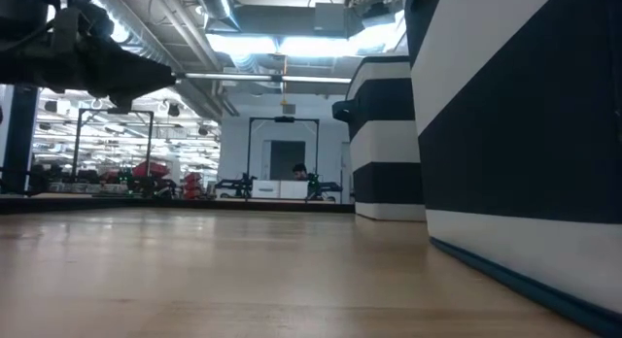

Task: Sort clothes
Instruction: Return to Home Position

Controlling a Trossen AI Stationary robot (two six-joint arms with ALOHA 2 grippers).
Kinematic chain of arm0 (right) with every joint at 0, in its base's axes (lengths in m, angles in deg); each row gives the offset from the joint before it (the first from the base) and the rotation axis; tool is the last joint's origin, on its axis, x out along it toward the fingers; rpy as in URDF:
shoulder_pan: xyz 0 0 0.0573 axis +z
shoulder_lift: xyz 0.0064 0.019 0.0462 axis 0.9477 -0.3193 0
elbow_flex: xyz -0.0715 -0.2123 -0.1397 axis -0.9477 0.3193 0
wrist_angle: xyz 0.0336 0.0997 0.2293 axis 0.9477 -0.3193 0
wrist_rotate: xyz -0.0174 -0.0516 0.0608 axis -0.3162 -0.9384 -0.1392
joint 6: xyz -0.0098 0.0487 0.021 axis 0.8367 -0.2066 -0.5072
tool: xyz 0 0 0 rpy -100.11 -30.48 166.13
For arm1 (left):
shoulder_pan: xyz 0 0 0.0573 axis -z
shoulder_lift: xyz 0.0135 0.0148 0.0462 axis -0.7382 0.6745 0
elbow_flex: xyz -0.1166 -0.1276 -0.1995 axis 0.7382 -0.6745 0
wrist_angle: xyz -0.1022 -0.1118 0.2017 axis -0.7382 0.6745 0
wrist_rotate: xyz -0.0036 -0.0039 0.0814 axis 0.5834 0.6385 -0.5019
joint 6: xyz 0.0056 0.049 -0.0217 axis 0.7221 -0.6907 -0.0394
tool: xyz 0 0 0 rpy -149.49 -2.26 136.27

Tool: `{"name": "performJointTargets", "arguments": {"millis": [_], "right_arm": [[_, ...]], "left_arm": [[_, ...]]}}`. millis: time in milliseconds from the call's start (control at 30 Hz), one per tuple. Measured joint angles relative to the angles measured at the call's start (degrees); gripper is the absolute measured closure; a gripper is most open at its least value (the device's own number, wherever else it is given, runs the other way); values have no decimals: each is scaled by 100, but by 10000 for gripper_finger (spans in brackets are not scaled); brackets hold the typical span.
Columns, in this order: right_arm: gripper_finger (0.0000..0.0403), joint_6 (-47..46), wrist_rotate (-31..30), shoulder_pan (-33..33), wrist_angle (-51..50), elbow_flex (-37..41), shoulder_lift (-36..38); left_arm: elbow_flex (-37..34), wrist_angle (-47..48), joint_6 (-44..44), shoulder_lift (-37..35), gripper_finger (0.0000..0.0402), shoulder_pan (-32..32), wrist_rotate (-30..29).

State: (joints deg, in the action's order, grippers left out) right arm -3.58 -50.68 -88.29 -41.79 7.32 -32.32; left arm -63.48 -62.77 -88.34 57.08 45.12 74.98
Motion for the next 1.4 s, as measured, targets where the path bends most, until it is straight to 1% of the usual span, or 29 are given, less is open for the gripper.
{"name": "performJointTargets", "arguments": {"millis": [200,433,700,1400], "right_arm": [[182,3,0,1,-2,0,-1],[182,11,2,1,-9,-2,0],[182,9,2,2,-10,-2,0],[182,9,2,2,-9,-2,0]], "left_arm": [[0,689,290,-794,276,0,-90],[4,695,625,-778,276,15,-128],[4,695,454,-746,276,15,-130],[4,700,468,-748,276,15,-130]]}}
